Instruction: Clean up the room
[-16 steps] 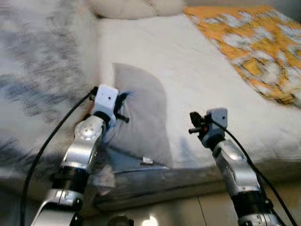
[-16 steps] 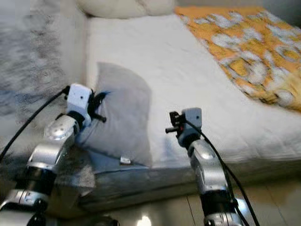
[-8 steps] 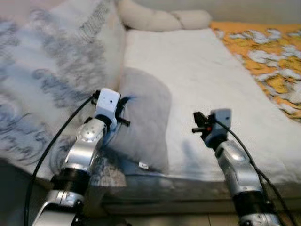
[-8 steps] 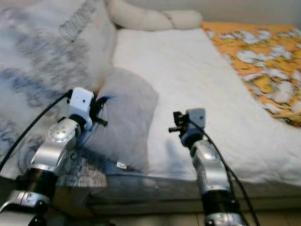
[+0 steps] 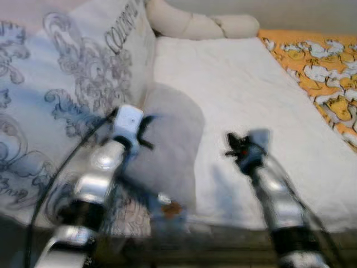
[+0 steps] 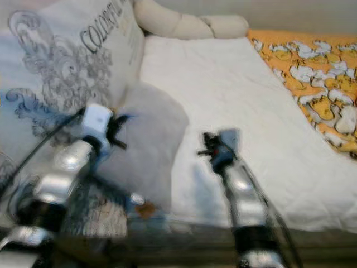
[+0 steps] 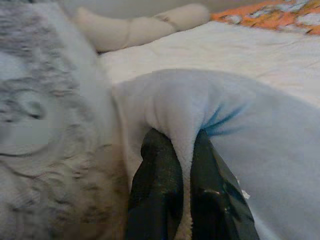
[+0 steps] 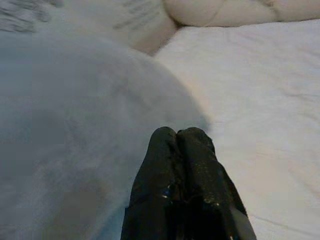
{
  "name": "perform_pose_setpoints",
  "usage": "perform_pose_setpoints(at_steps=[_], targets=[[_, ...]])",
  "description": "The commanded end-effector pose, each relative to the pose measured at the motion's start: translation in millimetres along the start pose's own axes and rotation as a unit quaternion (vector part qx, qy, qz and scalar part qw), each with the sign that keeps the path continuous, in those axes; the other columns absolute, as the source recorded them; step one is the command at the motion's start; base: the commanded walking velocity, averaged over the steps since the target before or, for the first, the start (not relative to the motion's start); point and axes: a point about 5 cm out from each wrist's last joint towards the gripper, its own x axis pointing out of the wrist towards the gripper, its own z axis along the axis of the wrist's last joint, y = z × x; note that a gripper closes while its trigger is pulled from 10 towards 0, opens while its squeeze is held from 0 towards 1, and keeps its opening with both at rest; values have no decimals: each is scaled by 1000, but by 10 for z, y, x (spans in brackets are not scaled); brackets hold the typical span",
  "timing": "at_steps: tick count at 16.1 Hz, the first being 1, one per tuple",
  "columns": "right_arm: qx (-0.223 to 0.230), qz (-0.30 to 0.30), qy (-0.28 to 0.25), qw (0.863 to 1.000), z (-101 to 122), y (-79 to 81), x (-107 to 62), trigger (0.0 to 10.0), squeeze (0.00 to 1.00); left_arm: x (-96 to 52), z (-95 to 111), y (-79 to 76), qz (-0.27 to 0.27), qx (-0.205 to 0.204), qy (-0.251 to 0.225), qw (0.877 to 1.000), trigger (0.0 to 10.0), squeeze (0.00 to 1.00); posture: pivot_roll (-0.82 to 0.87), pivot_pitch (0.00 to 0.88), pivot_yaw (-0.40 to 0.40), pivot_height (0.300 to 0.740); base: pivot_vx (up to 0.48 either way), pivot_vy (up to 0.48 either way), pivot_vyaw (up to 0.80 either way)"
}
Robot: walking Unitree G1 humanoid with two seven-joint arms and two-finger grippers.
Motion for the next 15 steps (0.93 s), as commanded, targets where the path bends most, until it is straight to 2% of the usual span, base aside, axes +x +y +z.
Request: perform_pose_setpoints(at_steps=[1,3,7,14,15], targets=[[-2,-17,0,1000,28,-122,-37,10000,0,49,166,-37,-4,2,-35,999,10000,0,51,0,-6,740,307,0,-538],[-3,-19,0,1000,35,-141,-40,10000,0,50,164,-43,-3,1,-36,999,10000,0,50,0,-6,740,306,0,-625],[-10,-22,-3,1000,46,-173,-47,10000,0,49,156,-51,-4,-1,-36,999,10000,0,48,0,-8,740,310,0,0],[4,-13,-8,1000,48,-157,-51,10000,0,52,154,-60,-6,-1,-37,999,10000,0,47,0,-5,740,311,0,0],[-18,3,-5,1000,53,-122,-51,10000,0,51,156,-61,-6,-1,-37,999,10000,0,47,0,-5,740,307,0,0]])
